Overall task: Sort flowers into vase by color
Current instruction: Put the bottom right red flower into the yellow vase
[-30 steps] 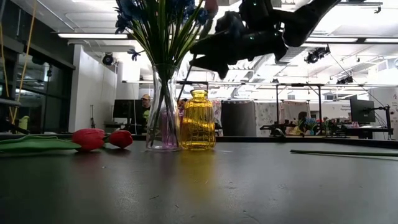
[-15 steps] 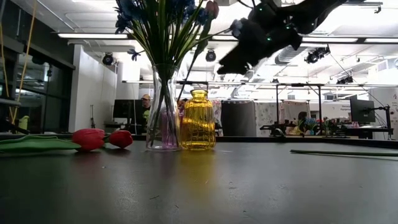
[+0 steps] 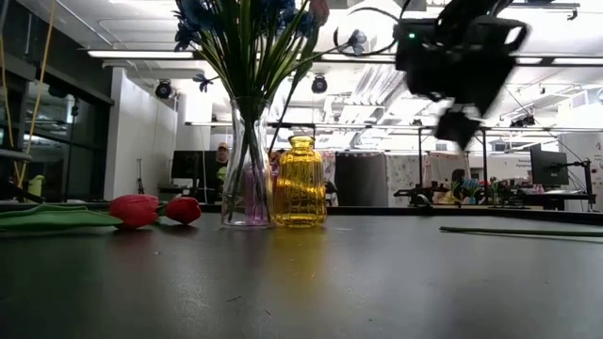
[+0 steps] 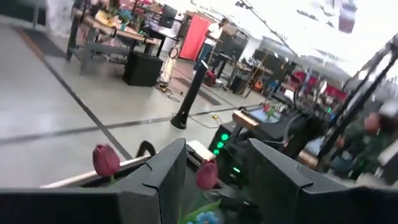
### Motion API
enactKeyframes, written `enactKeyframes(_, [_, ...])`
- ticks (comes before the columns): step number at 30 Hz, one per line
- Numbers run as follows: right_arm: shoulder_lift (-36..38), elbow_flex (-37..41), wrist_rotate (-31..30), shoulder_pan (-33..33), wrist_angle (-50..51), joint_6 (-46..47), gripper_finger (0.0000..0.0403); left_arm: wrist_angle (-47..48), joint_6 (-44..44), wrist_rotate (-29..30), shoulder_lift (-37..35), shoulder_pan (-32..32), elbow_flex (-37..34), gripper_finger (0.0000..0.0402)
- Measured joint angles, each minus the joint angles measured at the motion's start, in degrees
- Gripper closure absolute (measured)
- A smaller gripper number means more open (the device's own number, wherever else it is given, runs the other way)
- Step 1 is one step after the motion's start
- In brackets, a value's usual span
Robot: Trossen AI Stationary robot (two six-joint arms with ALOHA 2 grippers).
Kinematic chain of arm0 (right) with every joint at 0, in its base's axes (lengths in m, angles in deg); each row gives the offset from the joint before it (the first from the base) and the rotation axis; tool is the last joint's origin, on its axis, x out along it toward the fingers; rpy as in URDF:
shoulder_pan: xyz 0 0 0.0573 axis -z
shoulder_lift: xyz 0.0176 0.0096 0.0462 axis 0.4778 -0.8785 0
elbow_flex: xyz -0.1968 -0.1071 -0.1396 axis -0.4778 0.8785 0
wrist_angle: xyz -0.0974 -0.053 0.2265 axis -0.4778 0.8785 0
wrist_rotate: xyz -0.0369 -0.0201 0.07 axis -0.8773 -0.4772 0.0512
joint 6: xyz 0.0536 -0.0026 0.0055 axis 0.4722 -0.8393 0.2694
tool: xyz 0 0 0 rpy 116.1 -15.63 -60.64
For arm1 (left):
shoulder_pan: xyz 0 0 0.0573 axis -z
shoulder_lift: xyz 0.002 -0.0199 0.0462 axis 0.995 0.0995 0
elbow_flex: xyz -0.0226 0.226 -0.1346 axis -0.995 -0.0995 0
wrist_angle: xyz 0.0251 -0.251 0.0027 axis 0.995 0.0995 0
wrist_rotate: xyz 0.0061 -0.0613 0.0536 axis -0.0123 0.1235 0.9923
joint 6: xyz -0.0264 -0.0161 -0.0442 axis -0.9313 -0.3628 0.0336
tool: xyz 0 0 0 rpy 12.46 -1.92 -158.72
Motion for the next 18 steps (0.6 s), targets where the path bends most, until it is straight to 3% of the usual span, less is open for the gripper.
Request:
enactKeyframes(7, [0.0,5.26,-12.56,-14.27,5.78,34.75,0.0133,2.39,12.03,-10.18,-1.79,-1.66,0.0,0.0245])
enactKeyframes(12, [-0.02,8.79,-11.41,-24.58,6.72,57.04,0.0133,8.14,13.2,-22.15,-4.88,-1.66,0.0,0.0245])
enactKeyframes(18, [-0.07,9.16,-9.61,-35.86,1.53,69.18,0.0133,11.23,11.56,-27.18,-8.71,-1.66,0.0,0.0245])
